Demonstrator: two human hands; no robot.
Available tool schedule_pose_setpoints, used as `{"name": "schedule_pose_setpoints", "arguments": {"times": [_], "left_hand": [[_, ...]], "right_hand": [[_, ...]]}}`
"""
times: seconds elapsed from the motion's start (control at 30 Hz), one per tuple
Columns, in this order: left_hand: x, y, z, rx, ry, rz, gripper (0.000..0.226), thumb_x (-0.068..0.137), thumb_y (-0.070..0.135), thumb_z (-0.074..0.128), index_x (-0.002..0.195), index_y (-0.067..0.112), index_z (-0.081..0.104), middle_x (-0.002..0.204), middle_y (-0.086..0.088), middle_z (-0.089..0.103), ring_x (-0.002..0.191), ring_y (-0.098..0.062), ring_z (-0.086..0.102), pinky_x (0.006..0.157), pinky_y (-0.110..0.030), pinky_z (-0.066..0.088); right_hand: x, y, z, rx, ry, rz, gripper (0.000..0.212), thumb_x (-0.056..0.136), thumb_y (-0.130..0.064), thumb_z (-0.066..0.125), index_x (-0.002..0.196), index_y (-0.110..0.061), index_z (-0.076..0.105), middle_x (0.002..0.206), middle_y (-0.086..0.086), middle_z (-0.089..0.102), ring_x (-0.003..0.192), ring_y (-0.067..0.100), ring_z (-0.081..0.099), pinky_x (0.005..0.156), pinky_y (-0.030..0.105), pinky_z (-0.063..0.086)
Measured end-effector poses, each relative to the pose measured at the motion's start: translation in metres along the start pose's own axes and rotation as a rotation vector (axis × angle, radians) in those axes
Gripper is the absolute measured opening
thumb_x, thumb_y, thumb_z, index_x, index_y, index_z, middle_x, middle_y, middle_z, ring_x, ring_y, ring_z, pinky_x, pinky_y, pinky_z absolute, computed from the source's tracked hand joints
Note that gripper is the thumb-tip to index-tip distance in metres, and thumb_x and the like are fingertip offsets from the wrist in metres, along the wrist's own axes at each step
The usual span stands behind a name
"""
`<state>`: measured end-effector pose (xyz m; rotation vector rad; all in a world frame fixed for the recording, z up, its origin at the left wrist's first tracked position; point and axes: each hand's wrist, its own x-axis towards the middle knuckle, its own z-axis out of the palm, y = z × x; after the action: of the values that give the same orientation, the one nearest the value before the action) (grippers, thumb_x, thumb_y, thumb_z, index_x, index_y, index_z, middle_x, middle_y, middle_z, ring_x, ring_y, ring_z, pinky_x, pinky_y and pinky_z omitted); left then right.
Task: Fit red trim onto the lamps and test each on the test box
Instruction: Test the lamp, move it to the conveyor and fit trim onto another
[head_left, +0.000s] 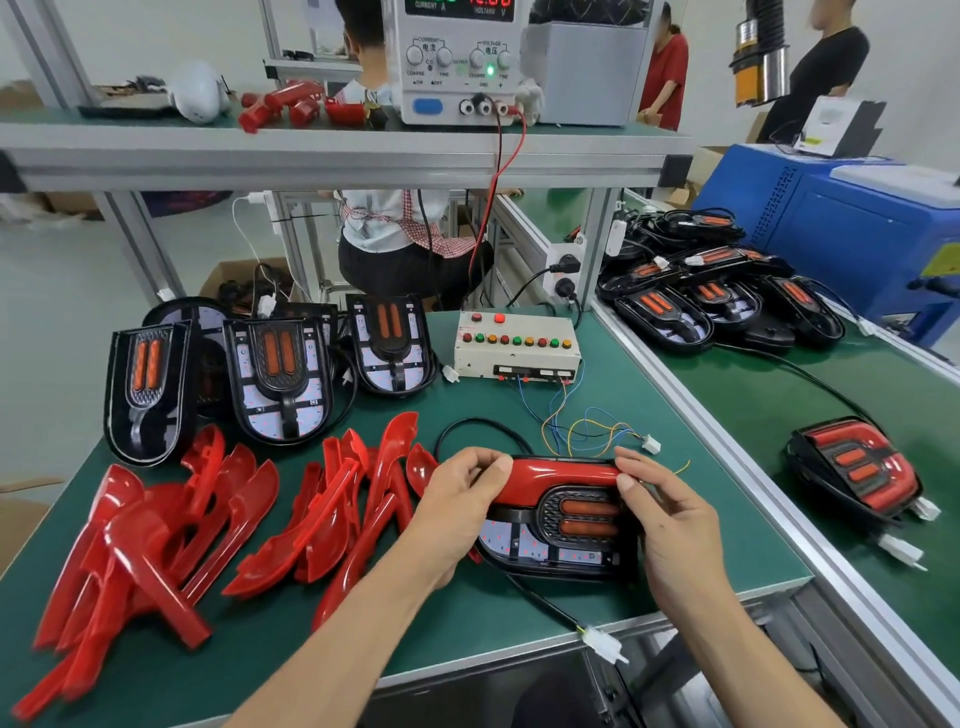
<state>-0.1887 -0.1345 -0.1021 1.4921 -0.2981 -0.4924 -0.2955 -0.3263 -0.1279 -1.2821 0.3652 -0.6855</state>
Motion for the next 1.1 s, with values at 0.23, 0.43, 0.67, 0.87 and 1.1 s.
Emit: {"name": "schedule_pose_setpoints", "arguments": {"times": [0.23,0.43,0.67,0.87,1.1], "left_hand": [[0.000,0.004,0.000,-0.237,0.029,-0.179,0.022,0.098,0.028,0.063,0.090,0.012,0.076,0.092,-0.011,0.075,0.089,-0.027,0.069,0.104,-0.052,0.048],[0.005,0.010,-0.002,-0.437,0.050,-0.299,0.050,0.104,0.044,0.049,0.108,-0.001,0.071,0.103,-0.015,0.074,0.095,-0.027,0.071,0.095,-0.043,0.053],[0.007,0.021,0.003,-0.368,-0.055,-0.351,0.049,0.104,0.048,0.050,0.126,0.009,0.071,0.117,-0.008,0.076,0.112,-0.026,0.071,0.101,-0.045,0.054],[0.011,0.022,-0.002,-0.363,-0.079,-0.404,0.040,0.103,0.044,0.050,0.114,0.015,0.075,0.110,-0.007,0.077,0.095,-0.025,0.075,0.082,-0.041,0.060],[0.013,0.024,-0.002,-0.369,-0.084,-0.452,0.042,0.101,0.042,0.052,0.124,0.013,0.071,0.109,-0.010,0.075,0.092,-0.028,0.073,0.072,-0.036,0.059]], "right_hand": [[0.000,-0.001,0.008,0.045,0.080,0.089,0.022,0.093,-0.004,0.069,0.100,-0.020,0.082,0.118,0.008,0.076,0.107,0.026,0.072,0.092,0.040,0.060],[0.005,-0.011,0.016,0.124,0.131,0.125,0.017,0.092,-0.003,0.070,0.104,-0.012,0.079,0.111,0.007,0.078,0.093,0.023,0.076,0.078,0.037,0.063],[0.010,-0.017,0.023,0.151,0.167,0.141,0.018,0.093,-0.002,0.069,0.108,-0.008,0.077,0.106,0.007,0.079,0.083,0.021,0.077,0.069,0.035,0.063],[0.004,-0.016,0.017,-0.302,0.033,-0.044,0.021,0.096,-0.012,0.070,0.100,-0.032,0.075,0.120,-0.009,0.072,0.108,0.015,0.070,0.096,0.034,0.057],[0.006,-0.023,0.010,-0.572,-0.068,-0.147,0.027,0.097,-0.014,0.068,0.100,-0.041,0.067,0.113,-0.010,0.067,0.103,0.011,0.065,0.099,0.041,0.053]]}}
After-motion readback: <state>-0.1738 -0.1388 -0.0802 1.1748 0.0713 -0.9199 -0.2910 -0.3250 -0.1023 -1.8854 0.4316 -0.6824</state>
